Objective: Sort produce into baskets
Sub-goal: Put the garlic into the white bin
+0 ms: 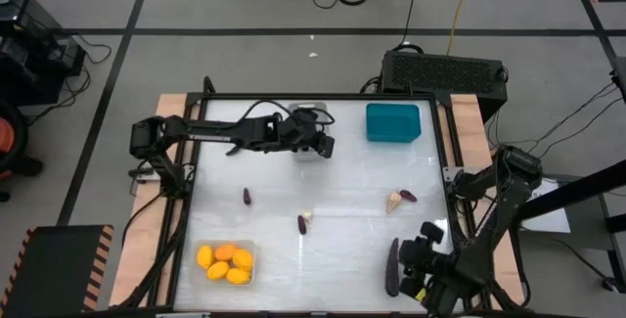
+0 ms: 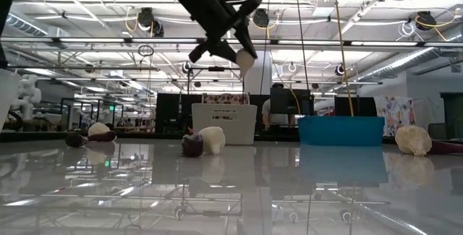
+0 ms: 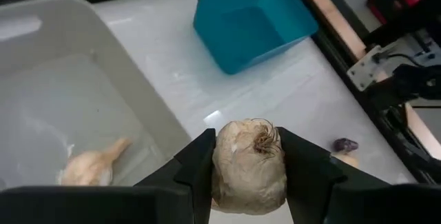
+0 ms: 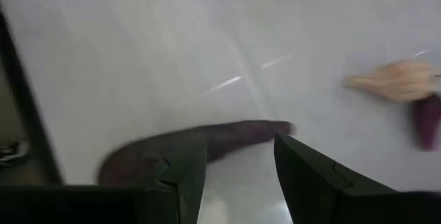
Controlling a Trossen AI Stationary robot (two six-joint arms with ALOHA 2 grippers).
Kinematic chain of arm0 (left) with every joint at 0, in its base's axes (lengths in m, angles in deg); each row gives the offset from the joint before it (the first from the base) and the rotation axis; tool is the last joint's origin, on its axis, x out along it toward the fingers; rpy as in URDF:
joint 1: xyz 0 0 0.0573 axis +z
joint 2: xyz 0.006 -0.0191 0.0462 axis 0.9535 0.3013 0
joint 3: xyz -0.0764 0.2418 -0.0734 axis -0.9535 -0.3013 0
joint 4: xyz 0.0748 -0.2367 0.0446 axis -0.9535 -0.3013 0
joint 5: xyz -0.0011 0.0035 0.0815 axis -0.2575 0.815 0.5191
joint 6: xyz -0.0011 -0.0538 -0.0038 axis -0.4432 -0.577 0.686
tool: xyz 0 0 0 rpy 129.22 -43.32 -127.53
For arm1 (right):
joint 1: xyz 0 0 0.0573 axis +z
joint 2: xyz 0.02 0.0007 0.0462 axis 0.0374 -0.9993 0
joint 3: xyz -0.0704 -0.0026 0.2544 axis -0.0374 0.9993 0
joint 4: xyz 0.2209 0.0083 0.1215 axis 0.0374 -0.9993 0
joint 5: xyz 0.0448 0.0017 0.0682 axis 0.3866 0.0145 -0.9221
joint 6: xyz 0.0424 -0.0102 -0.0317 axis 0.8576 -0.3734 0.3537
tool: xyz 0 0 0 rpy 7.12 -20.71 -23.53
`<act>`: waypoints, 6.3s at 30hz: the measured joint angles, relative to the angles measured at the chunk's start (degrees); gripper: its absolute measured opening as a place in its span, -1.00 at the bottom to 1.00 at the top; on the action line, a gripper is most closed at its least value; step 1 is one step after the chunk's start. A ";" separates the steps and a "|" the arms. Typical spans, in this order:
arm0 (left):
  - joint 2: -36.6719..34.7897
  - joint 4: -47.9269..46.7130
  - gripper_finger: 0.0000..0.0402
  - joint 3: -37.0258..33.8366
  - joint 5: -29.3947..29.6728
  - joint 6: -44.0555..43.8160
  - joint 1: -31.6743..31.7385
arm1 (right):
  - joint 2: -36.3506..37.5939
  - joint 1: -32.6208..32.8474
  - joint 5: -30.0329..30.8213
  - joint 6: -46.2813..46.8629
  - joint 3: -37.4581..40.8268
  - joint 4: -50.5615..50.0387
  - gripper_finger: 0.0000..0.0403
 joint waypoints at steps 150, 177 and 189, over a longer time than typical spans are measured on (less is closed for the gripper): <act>-15.50 -12.62 0.20 -21.22 12.41 5.57 -30.19 | -12.80 -70.29 -12.40 -53.63 -5.29 52.77 -0.19; -21.72 -14.04 0.20 -21.11 9.29 0.63 -21.34 | -4.70 -69.00 -20.93 -55.21 -11.85 23.11 0.27; -26.07 -34.52 0.20 -21.14 1.54 1.08 4.60 | 7.99 -60.35 -20.81 -56.97 -11.82 13.54 0.27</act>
